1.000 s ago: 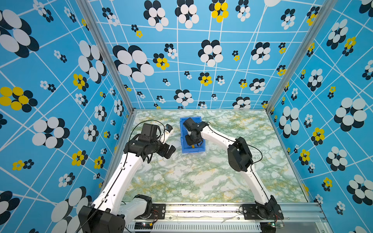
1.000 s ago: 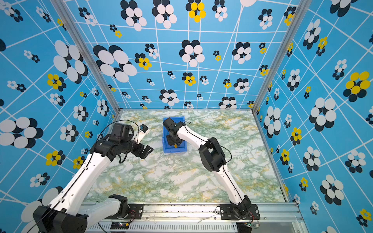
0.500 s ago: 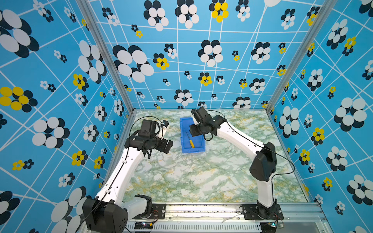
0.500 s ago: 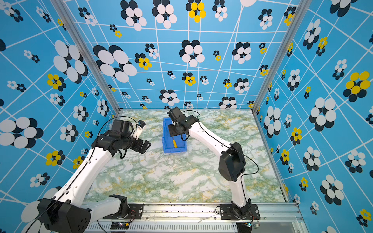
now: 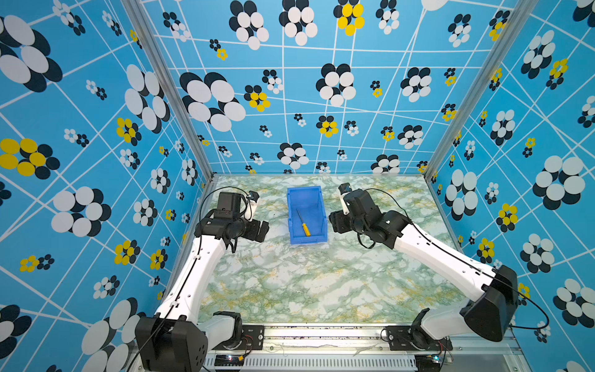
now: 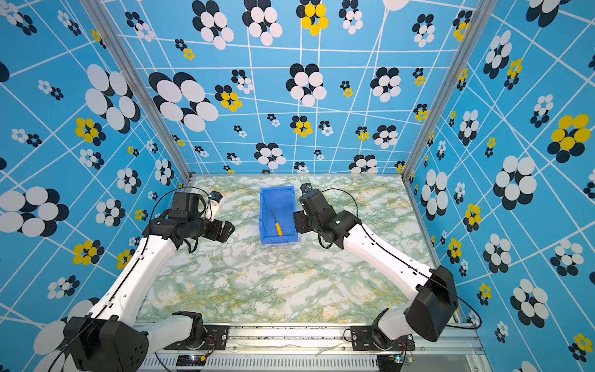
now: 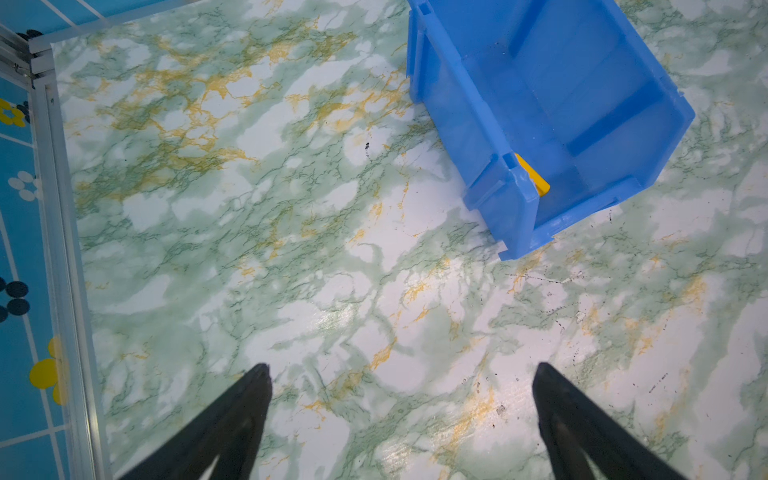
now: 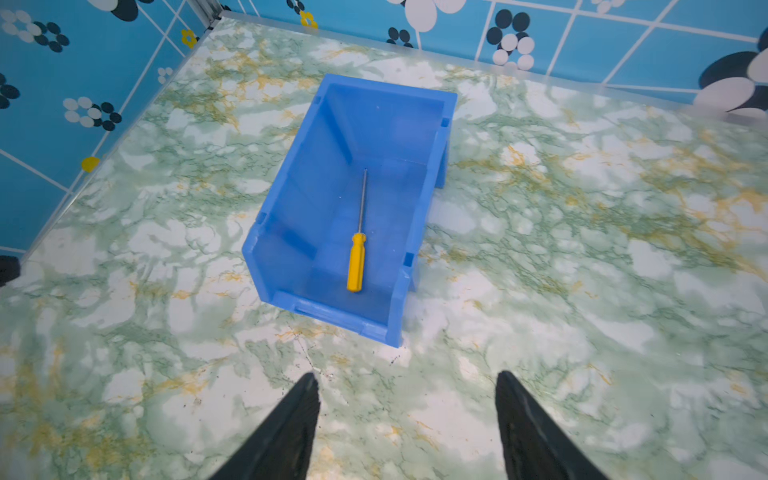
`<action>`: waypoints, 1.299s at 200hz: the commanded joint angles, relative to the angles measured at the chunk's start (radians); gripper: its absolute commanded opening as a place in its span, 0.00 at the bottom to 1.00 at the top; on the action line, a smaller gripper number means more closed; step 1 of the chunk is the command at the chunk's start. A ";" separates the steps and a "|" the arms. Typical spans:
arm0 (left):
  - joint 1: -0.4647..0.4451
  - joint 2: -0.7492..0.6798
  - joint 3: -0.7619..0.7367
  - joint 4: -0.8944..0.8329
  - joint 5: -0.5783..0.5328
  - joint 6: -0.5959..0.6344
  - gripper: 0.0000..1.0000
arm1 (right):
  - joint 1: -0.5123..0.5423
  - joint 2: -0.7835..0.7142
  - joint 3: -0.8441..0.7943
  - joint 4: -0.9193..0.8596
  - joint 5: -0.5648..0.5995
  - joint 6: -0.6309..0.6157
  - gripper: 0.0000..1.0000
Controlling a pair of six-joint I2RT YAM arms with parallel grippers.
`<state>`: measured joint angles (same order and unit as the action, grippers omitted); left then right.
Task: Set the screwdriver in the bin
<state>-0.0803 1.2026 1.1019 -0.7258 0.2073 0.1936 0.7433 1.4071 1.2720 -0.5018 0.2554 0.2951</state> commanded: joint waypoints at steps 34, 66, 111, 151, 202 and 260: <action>0.074 -0.008 -0.012 0.064 0.027 -0.058 0.99 | -0.007 -0.322 -0.345 0.147 0.188 0.093 0.78; 0.100 -0.011 -0.065 0.152 0.023 -0.106 0.99 | -0.019 -0.447 -0.489 0.209 0.281 0.097 0.84; 0.158 -0.003 -0.227 0.458 -0.014 -0.219 0.99 | -0.094 -0.461 -0.555 0.219 0.384 0.087 0.87; 0.183 0.085 -0.382 0.783 -0.081 -0.246 0.99 | -0.247 -0.470 -0.662 0.408 0.404 0.046 0.92; 0.187 0.203 -0.572 1.202 -0.101 -0.289 0.99 | -0.428 -0.434 -0.732 0.604 0.400 -0.064 0.94; 0.186 0.261 -0.638 1.425 -0.104 -0.315 0.99 | -0.573 -0.349 -0.862 0.908 0.322 -0.140 0.94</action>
<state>0.0982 1.4425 0.4831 0.5304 0.1184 -0.0978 0.2005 1.0218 0.4610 0.2054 0.6182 0.2111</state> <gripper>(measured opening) 0.992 0.939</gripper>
